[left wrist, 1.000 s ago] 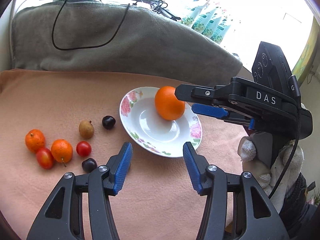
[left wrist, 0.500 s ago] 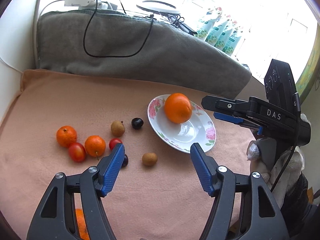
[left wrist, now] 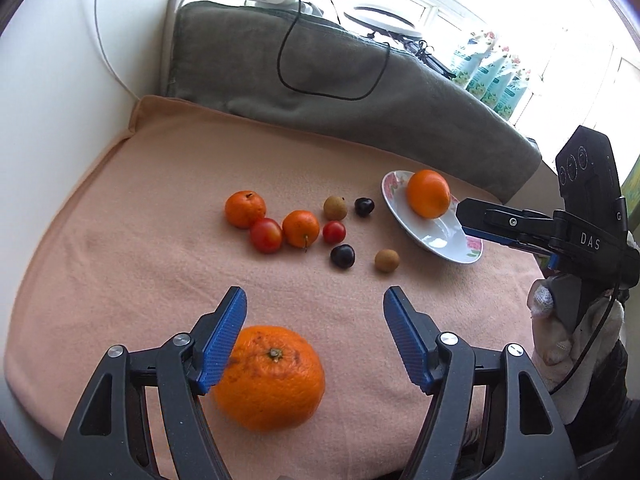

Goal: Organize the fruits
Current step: 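Move the right tool to the bumpy mandarin on the blanket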

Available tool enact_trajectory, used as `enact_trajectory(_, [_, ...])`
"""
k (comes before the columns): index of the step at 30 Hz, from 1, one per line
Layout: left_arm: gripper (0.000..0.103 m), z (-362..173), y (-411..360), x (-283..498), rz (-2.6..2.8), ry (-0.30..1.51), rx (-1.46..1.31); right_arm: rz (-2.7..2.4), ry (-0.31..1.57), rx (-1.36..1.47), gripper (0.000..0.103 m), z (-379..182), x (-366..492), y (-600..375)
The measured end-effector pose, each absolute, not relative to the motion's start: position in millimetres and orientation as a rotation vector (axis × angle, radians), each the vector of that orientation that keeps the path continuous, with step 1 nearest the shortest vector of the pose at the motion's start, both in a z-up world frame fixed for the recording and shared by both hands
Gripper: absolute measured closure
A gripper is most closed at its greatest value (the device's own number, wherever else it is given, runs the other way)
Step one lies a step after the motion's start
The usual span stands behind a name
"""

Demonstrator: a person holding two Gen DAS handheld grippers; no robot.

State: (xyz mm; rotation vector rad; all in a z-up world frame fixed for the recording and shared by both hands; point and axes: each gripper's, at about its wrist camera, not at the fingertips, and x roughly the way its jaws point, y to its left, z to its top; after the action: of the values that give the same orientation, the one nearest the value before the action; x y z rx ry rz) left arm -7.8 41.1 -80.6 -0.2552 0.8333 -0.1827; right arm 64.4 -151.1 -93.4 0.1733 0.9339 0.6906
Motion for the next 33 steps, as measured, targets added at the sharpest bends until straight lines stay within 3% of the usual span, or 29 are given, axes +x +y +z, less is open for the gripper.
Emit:
enact_trajectory(14, [0.032,-112.2,64.7,-47.7,-0.119,0.911,-0.300,0.886,1.082,0.069,0.013,-129.5,34.4,-73.9])
enact_trajectory(33, [0.032,-132.8,63.1,-40.8,-0.187,0.951,-0.350,0.978,1.229,0.067,0.013,-166.4,30.7,-31.1])
